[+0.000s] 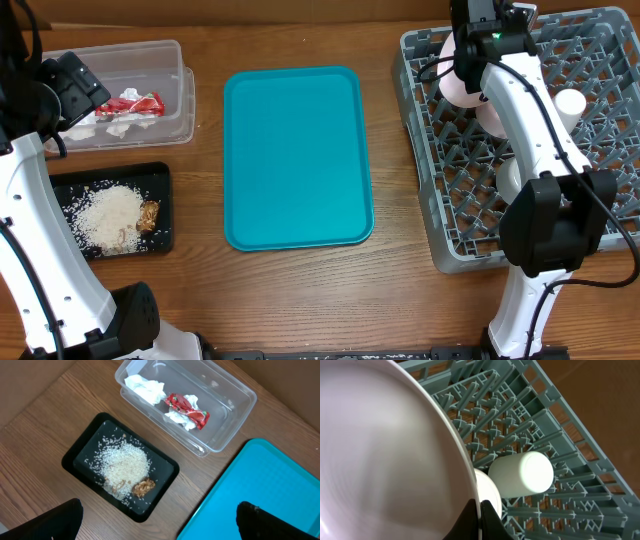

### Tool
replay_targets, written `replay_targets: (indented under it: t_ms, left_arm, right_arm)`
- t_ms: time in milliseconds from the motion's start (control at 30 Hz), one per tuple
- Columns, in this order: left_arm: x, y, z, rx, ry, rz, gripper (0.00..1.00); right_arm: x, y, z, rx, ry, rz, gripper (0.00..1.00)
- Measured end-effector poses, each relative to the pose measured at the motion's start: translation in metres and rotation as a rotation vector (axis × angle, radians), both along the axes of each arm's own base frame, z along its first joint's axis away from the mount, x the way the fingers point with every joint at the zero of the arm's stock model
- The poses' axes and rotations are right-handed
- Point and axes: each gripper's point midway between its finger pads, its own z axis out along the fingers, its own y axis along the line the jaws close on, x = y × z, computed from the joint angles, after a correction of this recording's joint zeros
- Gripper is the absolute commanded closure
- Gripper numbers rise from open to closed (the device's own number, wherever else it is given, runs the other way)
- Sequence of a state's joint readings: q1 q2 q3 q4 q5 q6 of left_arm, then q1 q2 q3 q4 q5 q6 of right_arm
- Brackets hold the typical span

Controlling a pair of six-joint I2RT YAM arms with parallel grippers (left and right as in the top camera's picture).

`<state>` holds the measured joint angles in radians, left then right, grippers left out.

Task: Sort waste into correct bins and load items into the dishwasher
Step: 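Carry the white plate right and stand it upright in the rack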

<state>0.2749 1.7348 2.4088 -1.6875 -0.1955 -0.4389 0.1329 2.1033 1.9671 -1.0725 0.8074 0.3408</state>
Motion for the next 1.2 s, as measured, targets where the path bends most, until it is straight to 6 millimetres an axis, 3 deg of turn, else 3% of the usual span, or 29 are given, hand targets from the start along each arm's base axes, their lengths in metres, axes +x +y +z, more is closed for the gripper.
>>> replay_targets:
  t_ms: [167,333,367,400,433,600,733,833,933,1000,1200]
  left_arm:
    - [0.000,0.000,0.000,0.000,0.000,0.000,0.00]
    - [0.000,0.000,0.000,0.000,0.000,0.000,0.00]
    - [0.000,0.000,0.000,0.000,0.000,0.000,0.00]
    - [0.000,0.000,0.000,0.000,0.000,0.000,0.00]
    - [0.000,0.000,0.000,0.000,0.000,0.000,0.00]
    - [0.000,0.000,0.000,0.000,0.000,0.000,0.00]
    - [0.000,0.000,0.000,0.000,0.000,0.000,0.00]
    - [0.000,0.000,0.000,0.000,0.000,0.000,0.00]
    - [0.000,0.000,0.000,0.000,0.000,0.000,0.00]
    - [0.000,0.000,0.000,0.000,0.000,0.000,0.00]
    - [0.000,0.000,0.000,0.000,0.000,0.000,0.00]
  right_arm:
    - [-0.003,0.010,-0.002,-0.005,0.032,0.030,0.86]
    - [-0.011,0.041,-0.013,0.083,0.093,0.096,0.70]
    - [-0.012,0.046,-0.013,0.107,0.096,0.104,0.59]
    - [-0.014,0.052,-0.011,0.135,0.097,0.108,0.26]
    - [-0.016,0.057,-0.006,0.171,0.086,0.108,0.00]
    - [-0.042,0.075,0.040,0.347,0.018,0.137,0.00]
    - [-0.085,0.089,0.099,0.492,-0.054,0.195,0.00]
    - [-0.128,0.091,0.126,0.565,-0.048,0.201,0.00]
    - [-0.164,0.092,0.132,0.600,0.001,0.184,0.00]
    - [-0.178,0.096,0.133,0.614,0.023,0.185,0.00]
    - [-0.214,0.154,0.135,0.641,0.082,0.373,0.00]
